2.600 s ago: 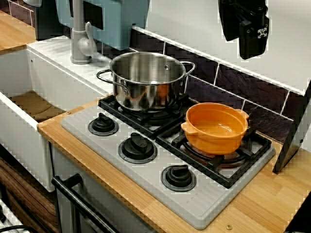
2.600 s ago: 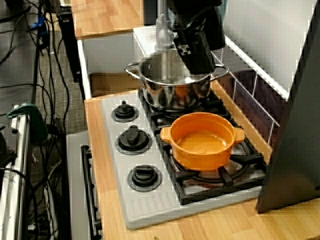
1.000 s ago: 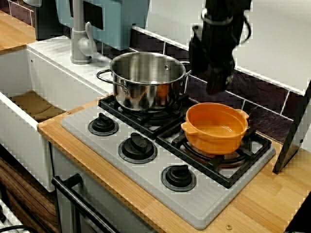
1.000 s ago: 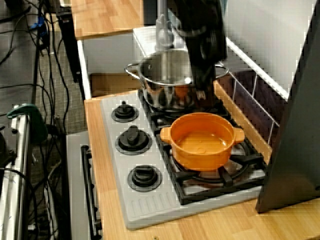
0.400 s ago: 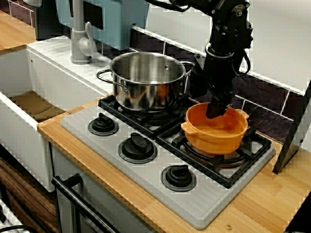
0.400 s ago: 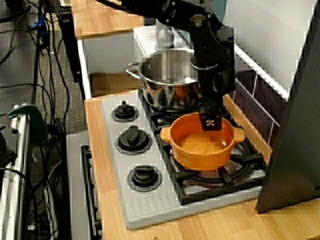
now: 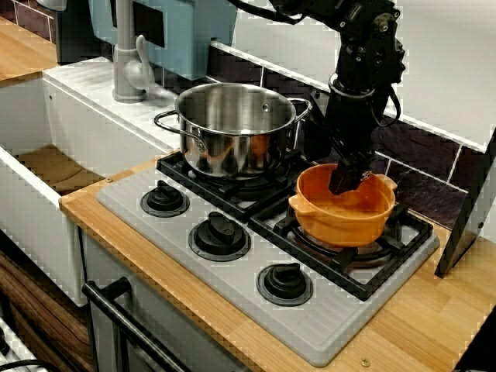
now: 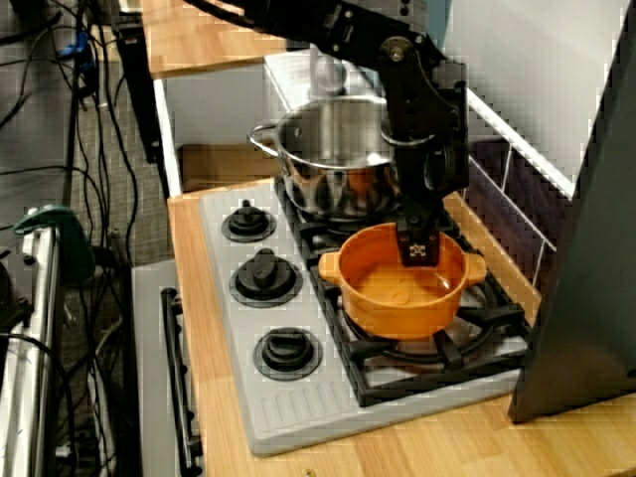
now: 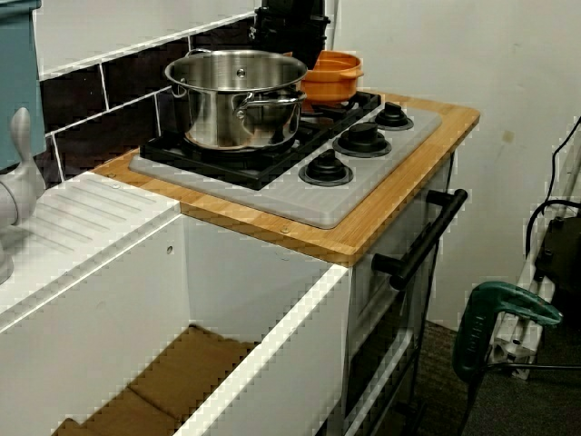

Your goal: Lift pot from stove

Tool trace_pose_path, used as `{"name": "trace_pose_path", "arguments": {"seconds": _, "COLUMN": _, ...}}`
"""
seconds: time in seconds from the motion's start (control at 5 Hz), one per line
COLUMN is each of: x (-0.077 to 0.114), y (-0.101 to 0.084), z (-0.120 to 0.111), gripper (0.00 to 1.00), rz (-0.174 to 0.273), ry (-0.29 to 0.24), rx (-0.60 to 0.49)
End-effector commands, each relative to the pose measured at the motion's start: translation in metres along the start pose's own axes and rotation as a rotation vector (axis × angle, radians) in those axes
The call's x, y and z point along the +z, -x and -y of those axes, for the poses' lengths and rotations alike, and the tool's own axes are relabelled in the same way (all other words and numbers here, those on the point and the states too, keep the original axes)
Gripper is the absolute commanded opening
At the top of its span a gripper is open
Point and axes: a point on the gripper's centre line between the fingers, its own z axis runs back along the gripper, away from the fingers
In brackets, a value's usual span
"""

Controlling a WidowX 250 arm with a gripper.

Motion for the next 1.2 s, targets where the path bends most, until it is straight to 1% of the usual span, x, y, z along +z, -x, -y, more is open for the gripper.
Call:
{"name": "trace_pose_path", "arguments": {"seconds": 0.0, "x": 0.0177, "y": -0.0085, "z": 0.0106, "gripper": 1.00, "rz": 0.044, "ry": 0.026, "rx": -0.015}}
{"name": "trace_pose_path", "arguments": {"seconds": 0.2, "x": 0.0144, "y": -0.0092, "z": 0.0156, "gripper": 1.00, "rz": 0.032, "ry": 0.033, "rx": -0.026}}
{"name": "trace_pose_path", "arguments": {"seconds": 0.6, "x": 0.0091, "y": -0.0063, "z": 0.0118, "gripper": 1.00, "rz": 0.017, "ry": 0.038, "rx": -0.009}}
{"name": "trace_pose_path", "arguments": {"seconds": 0.8, "x": 0.0090, "y": -0.0060, "z": 0.0094, "gripper": 0.00, "rz": 0.016, "ry": 0.066, "rx": -0.006}}
{"name": "trace_pose_path", "arguments": {"seconds": 1.0, "x": 0.0102, "y": -0.0065, "z": 0.0101, "gripper": 0.00, "rz": 0.018, "ry": 0.070, "rx": -0.012}}
